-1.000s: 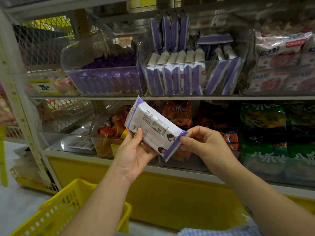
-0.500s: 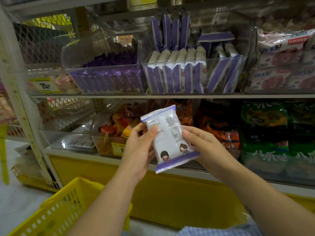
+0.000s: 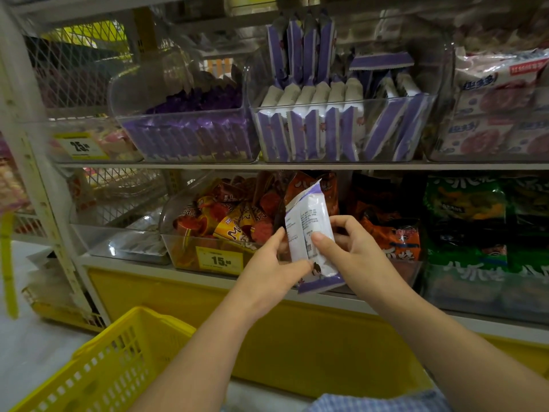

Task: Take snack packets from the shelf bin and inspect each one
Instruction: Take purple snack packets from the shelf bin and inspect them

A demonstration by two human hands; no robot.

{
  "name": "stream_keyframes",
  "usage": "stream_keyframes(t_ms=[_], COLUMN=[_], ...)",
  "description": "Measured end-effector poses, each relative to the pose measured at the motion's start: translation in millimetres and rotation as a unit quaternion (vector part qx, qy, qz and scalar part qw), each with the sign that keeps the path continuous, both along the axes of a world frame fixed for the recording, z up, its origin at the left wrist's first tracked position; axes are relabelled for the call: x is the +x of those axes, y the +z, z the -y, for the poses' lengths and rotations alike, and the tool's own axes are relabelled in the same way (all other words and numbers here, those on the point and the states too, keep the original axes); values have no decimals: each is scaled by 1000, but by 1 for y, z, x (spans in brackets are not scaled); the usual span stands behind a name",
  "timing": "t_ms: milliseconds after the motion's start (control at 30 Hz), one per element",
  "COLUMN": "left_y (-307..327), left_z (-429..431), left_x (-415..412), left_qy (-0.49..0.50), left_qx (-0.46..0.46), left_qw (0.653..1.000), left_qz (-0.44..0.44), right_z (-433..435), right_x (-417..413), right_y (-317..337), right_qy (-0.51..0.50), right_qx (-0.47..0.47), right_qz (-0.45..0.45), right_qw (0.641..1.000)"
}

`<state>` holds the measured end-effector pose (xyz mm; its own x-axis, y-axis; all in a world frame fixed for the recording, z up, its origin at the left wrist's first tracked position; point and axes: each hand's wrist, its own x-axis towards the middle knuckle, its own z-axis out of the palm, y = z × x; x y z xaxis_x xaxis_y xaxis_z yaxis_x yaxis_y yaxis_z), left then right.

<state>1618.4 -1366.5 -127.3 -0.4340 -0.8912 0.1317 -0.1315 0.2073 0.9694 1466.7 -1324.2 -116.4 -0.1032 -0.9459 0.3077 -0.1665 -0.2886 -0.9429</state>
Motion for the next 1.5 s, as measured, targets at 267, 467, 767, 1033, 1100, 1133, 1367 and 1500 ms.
stream_keyframes(t_ms=[267,467,767,1033,1100,1133,1367,1500], left_y=[0,-4,0,17,30,37,103,153], left_z=[-1,5,12,-6,-8,-8,-6,4], left_x=[-3,2,10,6,9,11,7,-7], left_qy=[33,13,21,-57,-101,-112,-36,54], left_qx=[22,64,73,-36,-44,-53,-188,-273], left_qw=[999,994,985,994,991,989,968,950], left_qz=[1,-88,-153,-83,-73,-75,-160,-140], right_z=[-2,-4,-10,-6,-7,-8,-15,-12], right_x=[4,-1,-3,-3,-5,-7,-29,-45], right_y=[-1,1,6,17,26,31,94,138], right_qy=[23,50,116,56,26,12,-42,-95], right_qx=[2,1,-19,-54,-79,-93,-149,-145], right_qz=[-19,-22,-16,114,122,122,-6,-202], right_qw=[1000,998,993,990,989,988,988,964])
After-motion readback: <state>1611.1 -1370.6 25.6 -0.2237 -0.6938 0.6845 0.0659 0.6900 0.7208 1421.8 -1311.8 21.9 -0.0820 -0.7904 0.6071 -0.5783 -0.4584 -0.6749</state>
